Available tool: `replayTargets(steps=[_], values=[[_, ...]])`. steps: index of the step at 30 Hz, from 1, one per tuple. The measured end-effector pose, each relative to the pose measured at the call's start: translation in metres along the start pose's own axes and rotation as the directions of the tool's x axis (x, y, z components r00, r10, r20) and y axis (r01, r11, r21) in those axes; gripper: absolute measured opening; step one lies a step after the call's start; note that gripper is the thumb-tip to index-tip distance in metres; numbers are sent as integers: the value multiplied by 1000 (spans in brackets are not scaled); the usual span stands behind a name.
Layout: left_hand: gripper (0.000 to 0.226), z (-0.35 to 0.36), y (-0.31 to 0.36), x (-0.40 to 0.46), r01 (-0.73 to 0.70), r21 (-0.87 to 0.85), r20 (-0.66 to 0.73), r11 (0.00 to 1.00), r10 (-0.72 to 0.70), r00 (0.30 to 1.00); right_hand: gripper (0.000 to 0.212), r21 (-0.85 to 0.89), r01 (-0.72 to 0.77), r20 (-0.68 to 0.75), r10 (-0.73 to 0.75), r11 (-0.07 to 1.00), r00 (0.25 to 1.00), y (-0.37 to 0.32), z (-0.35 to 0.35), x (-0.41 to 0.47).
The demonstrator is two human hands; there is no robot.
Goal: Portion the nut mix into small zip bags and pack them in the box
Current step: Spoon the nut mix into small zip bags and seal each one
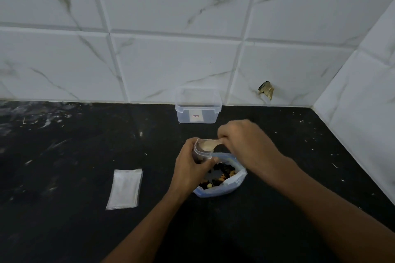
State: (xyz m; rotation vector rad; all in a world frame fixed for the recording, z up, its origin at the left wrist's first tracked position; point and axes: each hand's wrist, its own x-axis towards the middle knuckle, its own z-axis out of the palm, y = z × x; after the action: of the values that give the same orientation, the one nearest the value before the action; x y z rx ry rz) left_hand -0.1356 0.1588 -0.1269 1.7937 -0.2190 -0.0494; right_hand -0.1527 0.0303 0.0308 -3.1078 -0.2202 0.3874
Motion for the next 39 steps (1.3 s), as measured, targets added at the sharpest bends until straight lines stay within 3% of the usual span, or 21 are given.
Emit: replayTargets(steps=[4, 7, 13, 16, 19, 23, 26, 29, 31, 36, 39], values=[[47, -8, 2, -2, 23, -51, -25, 998, -24, 999, 11, 350, -24, -264, 123, 937, 957, 33, 5, -12], [48, -12, 3, -2, 43, -75, -39, 996, -46, 998, 11, 464, -112, -204, 229, 879, 952, 51, 27, -5], [56, -13, 5, -1, 54, -64, -53, 996, -58, 997, 9, 439, -322, -51, 381, 839, 923, 51, 123, 16], [55, -11, 7, -2, 44, -59, -50, 997, -47, 998, 8, 383, -367, -107, 436, 848, 894, 39, 159, 18], [52, -10, 8, -4, 33, -53, -48, 998, -36, 998, 13, 257, -315, -221, 373, 914, 901, 33, 171, 12], [51, -10, 11, -7, 22, -52, -43, 998, -25, 999, 18, 172, -283, -270, 321, 944, 908, 33, 173, 9], [53, -8, 15, -8, 6, -52, -63, 999, -10, 998, 23, 375, -203, -352, 342, 904, 871, 31, 156, 11], [52, -5, 19, -7, -23, -55, -87, 998, 18, 996, 32, 760, 27, -313, 329, 649, 891, 21, 122, 11], [50, -2, 23, -6, -40, -66, -91, 997, 34, 995, 32, 836, 94, -268, 253, 541, 930, 13, 103, 11], [53, -3, 35, -5, -67, -72, -69, 995, 62, 996, 22, 784, 186, -330, 142, 593, 933, 8, 91, 16], [55, -11, 38, -5, -36, -92, 23, 995, 38, 999, 12, 737, 236, -396, 122, 634, 910, 12, 89, 17]])
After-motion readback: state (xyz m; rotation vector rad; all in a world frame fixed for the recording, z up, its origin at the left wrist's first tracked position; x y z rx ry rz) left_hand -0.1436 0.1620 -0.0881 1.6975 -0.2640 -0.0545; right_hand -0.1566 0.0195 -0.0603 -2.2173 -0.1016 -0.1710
